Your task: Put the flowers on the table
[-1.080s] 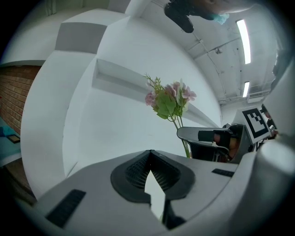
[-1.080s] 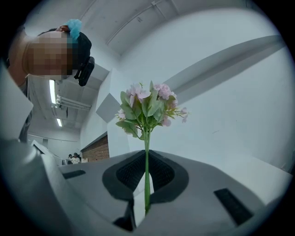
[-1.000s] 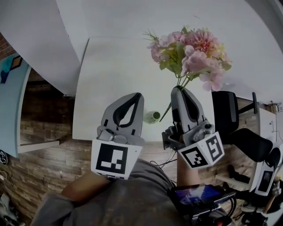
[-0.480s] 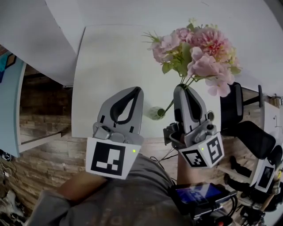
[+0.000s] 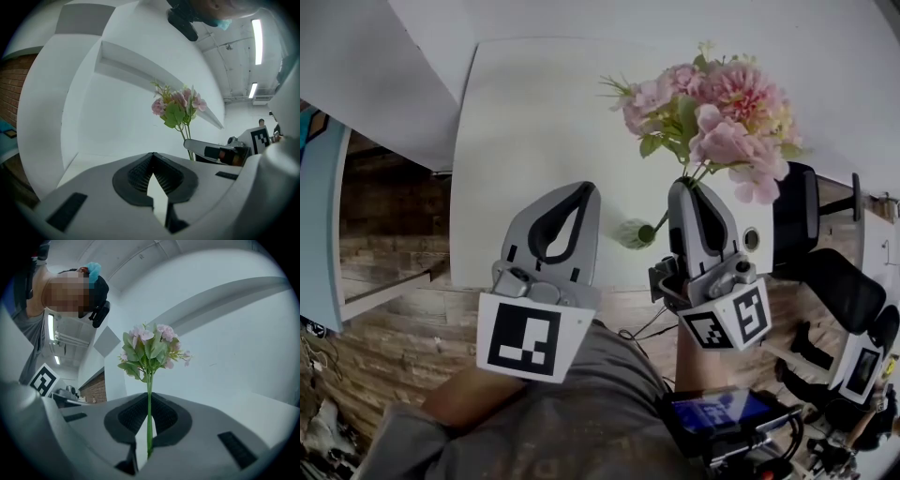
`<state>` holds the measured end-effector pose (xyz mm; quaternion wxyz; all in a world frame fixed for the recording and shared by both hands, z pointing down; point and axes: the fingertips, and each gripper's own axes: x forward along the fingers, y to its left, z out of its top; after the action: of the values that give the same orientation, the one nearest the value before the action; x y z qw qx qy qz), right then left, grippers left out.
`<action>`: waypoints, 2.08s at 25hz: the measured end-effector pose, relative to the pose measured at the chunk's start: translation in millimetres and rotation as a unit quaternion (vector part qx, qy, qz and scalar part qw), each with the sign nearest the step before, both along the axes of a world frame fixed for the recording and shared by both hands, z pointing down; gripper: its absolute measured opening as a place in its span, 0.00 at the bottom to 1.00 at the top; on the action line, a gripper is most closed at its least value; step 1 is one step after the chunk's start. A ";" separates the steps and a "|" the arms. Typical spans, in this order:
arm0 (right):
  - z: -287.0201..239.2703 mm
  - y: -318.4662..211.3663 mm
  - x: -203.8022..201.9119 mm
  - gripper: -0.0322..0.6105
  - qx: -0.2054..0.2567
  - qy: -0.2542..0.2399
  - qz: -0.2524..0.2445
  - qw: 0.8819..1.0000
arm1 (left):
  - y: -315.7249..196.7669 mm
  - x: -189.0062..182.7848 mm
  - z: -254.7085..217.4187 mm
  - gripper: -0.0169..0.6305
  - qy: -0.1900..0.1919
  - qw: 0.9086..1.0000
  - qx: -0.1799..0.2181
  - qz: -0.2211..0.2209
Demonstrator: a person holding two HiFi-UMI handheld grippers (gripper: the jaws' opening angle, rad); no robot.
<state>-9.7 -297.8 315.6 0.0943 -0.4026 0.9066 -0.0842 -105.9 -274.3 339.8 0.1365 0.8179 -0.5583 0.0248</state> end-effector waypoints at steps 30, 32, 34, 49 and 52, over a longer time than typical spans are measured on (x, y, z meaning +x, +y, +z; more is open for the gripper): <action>92.7 61.6 10.2 0.21 -0.097 0.163 -0.037 0.981 | 52.9 18.9 11.9 0.04 -0.025 0.999 -0.022 -0.012; 97.0 66.5 12.2 0.22 -0.103 0.168 -0.036 0.980 | 57.8 21.0 11.8 0.04 -0.026 0.999 -0.020 -0.015; 100.0 70.2 14.1 0.25 -0.110 0.174 -0.037 0.978 | 62.1 23.0 11.1 0.04 -0.027 0.999 -0.019 -0.019; 101.1 81.6 22.8 0.34 -0.123 0.193 -0.053 0.972 | 71.3 31.5 6.2 0.04 -0.046 0.999 -0.013 -0.025; 103.8 87.4 26.0 0.34 -0.128 0.195 -0.054 0.971 | 75.4 31.5 9.4 0.04 -0.048 0.998 -0.014 -0.027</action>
<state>16.3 -210.4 419.4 -0.1411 -0.3701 0.9098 -0.1245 -74.4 -198.8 349.2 0.1214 0.7987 -0.5855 0.0678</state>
